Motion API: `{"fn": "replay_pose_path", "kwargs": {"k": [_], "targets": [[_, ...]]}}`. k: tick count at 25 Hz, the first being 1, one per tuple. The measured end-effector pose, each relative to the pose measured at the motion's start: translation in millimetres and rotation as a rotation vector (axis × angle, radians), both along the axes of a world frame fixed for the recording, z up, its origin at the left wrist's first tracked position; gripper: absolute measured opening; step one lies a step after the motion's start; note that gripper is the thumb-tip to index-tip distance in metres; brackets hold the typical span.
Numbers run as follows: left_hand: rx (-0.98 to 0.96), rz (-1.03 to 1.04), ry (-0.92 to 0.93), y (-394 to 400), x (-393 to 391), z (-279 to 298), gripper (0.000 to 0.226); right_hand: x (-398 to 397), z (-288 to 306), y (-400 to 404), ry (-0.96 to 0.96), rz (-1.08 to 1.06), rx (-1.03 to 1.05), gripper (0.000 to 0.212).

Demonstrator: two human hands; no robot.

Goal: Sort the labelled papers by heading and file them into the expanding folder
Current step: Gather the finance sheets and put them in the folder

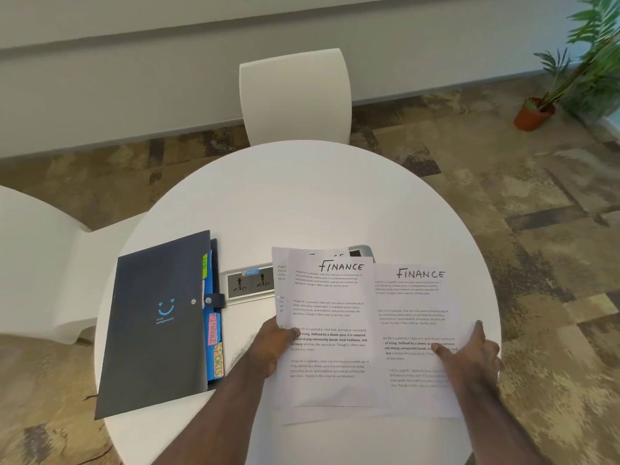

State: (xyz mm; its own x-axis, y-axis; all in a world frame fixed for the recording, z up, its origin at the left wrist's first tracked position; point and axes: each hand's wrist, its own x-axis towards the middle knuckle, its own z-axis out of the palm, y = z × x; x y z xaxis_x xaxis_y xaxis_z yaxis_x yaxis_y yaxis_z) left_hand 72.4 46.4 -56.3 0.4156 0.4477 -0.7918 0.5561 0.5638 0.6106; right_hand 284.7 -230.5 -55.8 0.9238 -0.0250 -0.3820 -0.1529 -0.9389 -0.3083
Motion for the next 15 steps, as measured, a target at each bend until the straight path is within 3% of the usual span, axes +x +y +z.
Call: {"fn": "replay_pose_path", "kwargs": {"k": [3,7,11,15], "targets": [[0.006,0.018,-0.02,9,4,3,0.038,7,-4,-9,0.083,-0.114,0.139,0.086],[0.016,0.043,-0.024,13,8,4,0.038,17,-1,-20,0.117,-0.176,0.235,0.033],[0.012,0.05,-0.02,16,7,7,0.037,34,22,-35,-0.12,-0.447,0.472,0.035],[-0.006,0.044,-0.041,16,8,9,0.036,42,42,-17,-0.088,-0.379,0.602,0.03]]}}
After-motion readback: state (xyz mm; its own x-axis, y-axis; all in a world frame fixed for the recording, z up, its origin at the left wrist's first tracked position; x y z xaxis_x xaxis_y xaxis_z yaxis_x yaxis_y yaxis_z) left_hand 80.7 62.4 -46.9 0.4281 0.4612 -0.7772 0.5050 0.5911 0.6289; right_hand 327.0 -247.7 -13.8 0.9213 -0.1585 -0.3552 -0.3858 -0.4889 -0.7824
